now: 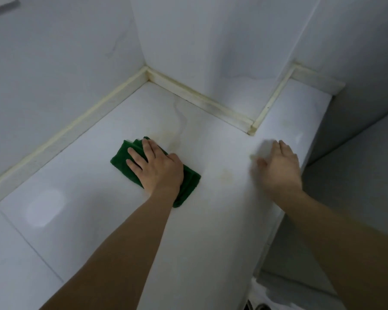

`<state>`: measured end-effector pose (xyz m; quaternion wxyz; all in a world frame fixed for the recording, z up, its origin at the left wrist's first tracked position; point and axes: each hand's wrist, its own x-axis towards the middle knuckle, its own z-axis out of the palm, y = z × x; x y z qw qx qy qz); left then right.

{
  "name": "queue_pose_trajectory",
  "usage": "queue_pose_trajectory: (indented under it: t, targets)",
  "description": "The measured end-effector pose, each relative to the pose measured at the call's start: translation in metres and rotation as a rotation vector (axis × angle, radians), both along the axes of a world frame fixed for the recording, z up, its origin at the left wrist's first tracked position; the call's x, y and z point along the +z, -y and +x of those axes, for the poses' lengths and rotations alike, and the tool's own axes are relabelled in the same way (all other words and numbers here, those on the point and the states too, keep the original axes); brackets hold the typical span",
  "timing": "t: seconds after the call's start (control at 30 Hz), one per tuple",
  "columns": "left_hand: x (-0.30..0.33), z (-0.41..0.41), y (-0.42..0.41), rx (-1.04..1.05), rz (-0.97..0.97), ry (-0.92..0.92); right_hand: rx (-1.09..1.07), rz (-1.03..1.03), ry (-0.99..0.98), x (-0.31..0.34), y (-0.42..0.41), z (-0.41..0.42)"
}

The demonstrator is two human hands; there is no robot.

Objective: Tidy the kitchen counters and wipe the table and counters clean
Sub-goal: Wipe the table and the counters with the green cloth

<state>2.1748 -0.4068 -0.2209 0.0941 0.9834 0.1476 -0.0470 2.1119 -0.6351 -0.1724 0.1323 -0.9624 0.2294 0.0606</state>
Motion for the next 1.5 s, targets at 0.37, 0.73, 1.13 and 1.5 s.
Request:
queue_pose_trajectory:
  t: [0.37,0.73,1.13,1.5]
  targets:
    - [-0.008,-0.001,0.004,-0.006,0.049,0.011,-0.192,0.018,0.216,-0.061,-0.004,-0.052]
    - [-0.003,-0.083,0.072,-0.004,0.006,0.012,-0.144,0.040,0.217,-0.062,0.003,-0.053]
    - [-0.004,-0.134,0.128,-0.112,-0.105,-0.015,-0.132,-0.057,0.385,-0.067,0.018,-0.057]
    - [-0.005,-0.138,0.133,-0.198,-0.029,-0.021,-0.237,0.187,0.587,-0.074,0.021,-0.061]
